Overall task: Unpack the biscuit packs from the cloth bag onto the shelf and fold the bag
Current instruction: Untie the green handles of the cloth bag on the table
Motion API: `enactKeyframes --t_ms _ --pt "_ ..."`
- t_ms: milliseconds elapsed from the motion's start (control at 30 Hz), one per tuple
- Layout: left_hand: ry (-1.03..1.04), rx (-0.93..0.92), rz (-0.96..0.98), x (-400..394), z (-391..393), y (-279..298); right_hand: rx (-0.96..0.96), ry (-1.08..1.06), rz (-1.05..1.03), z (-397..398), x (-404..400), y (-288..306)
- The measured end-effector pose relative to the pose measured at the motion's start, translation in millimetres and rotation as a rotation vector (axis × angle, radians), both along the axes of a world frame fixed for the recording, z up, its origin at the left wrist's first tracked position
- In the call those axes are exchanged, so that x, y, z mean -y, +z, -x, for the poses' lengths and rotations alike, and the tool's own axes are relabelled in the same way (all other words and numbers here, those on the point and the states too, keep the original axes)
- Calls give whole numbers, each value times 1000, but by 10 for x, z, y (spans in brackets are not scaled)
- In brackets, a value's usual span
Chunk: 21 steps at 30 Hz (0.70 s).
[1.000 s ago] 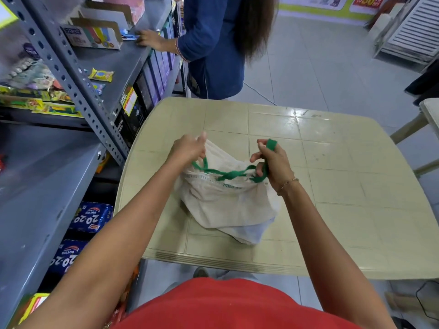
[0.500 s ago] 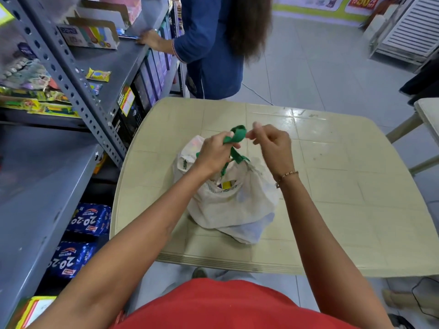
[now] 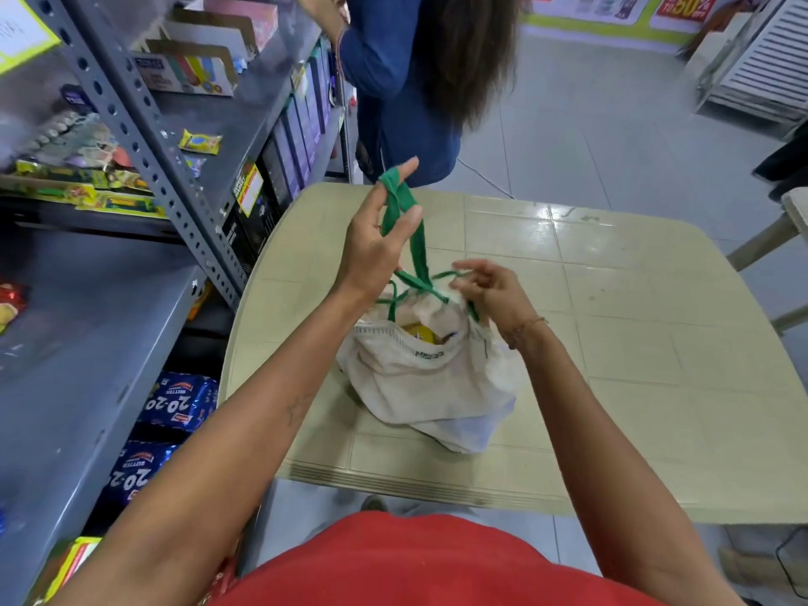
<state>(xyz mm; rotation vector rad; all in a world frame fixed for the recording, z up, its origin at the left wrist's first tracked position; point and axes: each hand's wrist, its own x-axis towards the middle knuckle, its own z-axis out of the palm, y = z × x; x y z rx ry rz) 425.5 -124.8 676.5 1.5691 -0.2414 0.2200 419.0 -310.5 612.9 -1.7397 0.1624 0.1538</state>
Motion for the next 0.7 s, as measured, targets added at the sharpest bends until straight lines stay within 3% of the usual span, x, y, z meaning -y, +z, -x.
enactKeyframes --t_ms 67,133,233,333,467,533,633,700 --pt "17 33 -8 9 29 30 23 -248 -350 -40 53 85" --pt "28 62 -13 27 49 38 20 -330 -643 -64 132 192" --pt "122 91 8 53 59 4 90 -283 -783 -50 254 359" --pt "178 85 69 82 74 -69 163 -238 -695 -30 297 508" --pt "154 -19 -30 165 135 -194 311 -287 -336 -11 260 635" --pt "317 7 2 153 133 -223 426 -370 -283 -20 269 692" --pt "676 61 271 -30 -12 -178 489 -577 -324 -28 442 730" --pt "789 71 273 -149 -103 -141 475 -626 -324 -5 576 685"
